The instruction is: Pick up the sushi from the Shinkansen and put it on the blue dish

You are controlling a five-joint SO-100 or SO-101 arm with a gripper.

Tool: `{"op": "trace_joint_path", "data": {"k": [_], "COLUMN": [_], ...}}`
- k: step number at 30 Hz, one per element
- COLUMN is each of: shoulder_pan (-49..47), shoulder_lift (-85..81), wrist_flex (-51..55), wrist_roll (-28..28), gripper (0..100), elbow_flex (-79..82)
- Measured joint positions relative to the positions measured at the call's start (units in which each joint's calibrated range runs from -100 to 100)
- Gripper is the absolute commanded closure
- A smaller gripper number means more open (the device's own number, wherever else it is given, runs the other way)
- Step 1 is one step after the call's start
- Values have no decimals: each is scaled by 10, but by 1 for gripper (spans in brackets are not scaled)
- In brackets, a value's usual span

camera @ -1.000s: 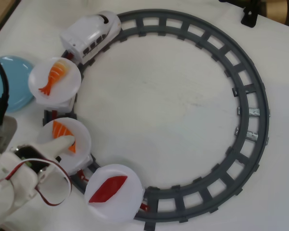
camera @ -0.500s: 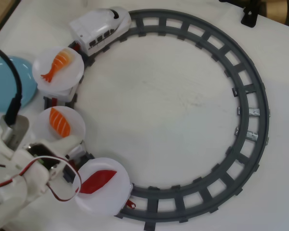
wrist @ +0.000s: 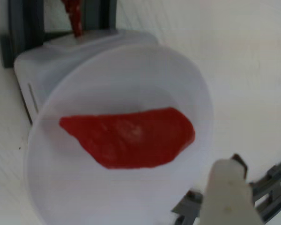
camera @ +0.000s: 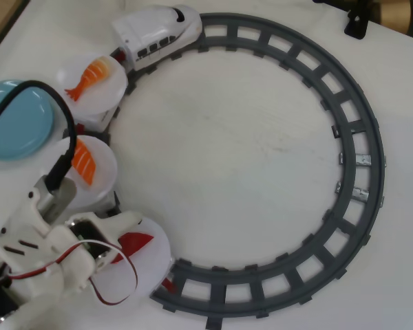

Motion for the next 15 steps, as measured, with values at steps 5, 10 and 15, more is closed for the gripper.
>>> {"op": "trace_joint_path", "data": {"k": [5, 10, 15], "shoulder_pan": [-25, -28, -37], "shoulder_lift": [0, 0, 0], "wrist_flex": [0, 0, -5], "wrist_roll": [0, 0, 0], "gripper": [81, 81, 81], "elbow_flex": [1, 2, 2]}}
